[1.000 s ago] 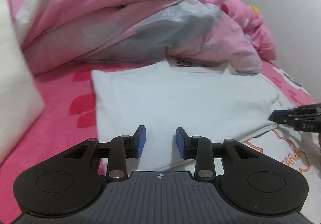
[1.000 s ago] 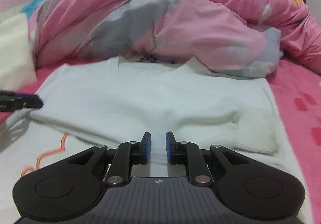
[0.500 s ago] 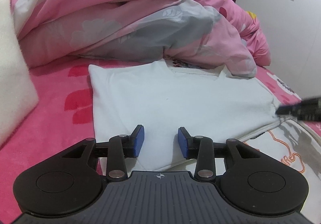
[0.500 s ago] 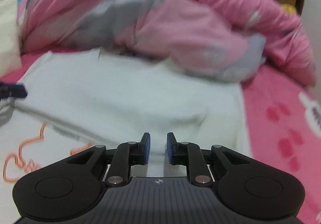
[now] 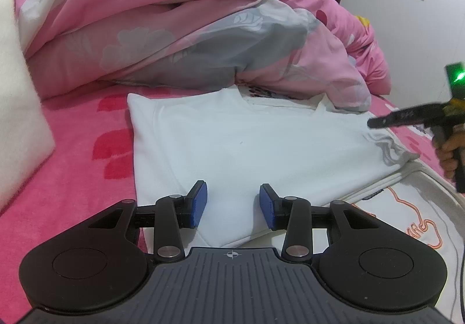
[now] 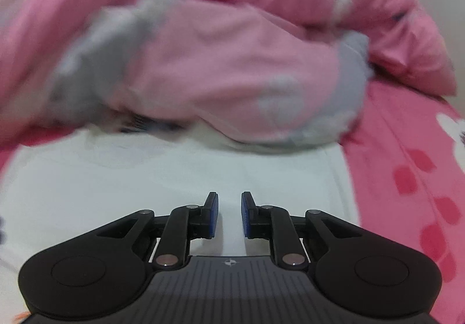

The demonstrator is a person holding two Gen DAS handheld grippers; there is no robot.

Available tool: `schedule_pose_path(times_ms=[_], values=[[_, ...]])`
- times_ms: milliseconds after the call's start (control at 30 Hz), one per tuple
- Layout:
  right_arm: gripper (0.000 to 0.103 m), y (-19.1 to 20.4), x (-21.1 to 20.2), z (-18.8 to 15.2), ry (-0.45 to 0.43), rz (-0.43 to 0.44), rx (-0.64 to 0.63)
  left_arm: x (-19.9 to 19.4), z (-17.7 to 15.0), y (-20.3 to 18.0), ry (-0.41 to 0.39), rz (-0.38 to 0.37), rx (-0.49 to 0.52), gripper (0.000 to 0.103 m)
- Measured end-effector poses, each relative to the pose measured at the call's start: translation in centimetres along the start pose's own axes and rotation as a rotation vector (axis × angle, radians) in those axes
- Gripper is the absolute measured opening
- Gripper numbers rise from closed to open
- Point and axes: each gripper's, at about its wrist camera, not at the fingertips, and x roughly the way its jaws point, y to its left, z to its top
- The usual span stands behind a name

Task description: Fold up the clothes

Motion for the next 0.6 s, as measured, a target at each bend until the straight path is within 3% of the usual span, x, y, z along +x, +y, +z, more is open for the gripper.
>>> schedule_pose_path(times_ms=[67, 167, 300, 367, 500, 600], values=[[0.018, 0.8, 0.8, 0.5, 0.041, 0.062, -0.023, 0.0, 0.0, -0.1, 0.000, 0.003, 0.004, 0.040], [0.017, 2.3, 4.3, 0.5, 0.131, 0.053, -0.058, 0.0, 0.0, -0.1, -0.001, 0.005, 0.008, 0.040], [0.018, 3.0, 4.8, 2.1, 0.073, -0.073, -0.036, -0.1, -0.1, 0.1, -0.004, 0.000, 0.000, 0.040], [0.018, 3.9, 3.3, 2.4, 0.061, 0.009, -0.054, 0.0, -0.1, 0.0, -0.003, 0.001, 0.001, 0.040], [0.018, 7.0, 3.2, 1.9, 0.168, 0.166, -0.164, 0.0, 0.0, -0.1, -0.002, 0.007, 0.010, 0.041], [0.018, 8.7, 6.3, 2.1, 0.204, 0.145, -0.208, 0.0, 0.0, -0.1, -0.006, 0.005, 0.009, 0.045]])
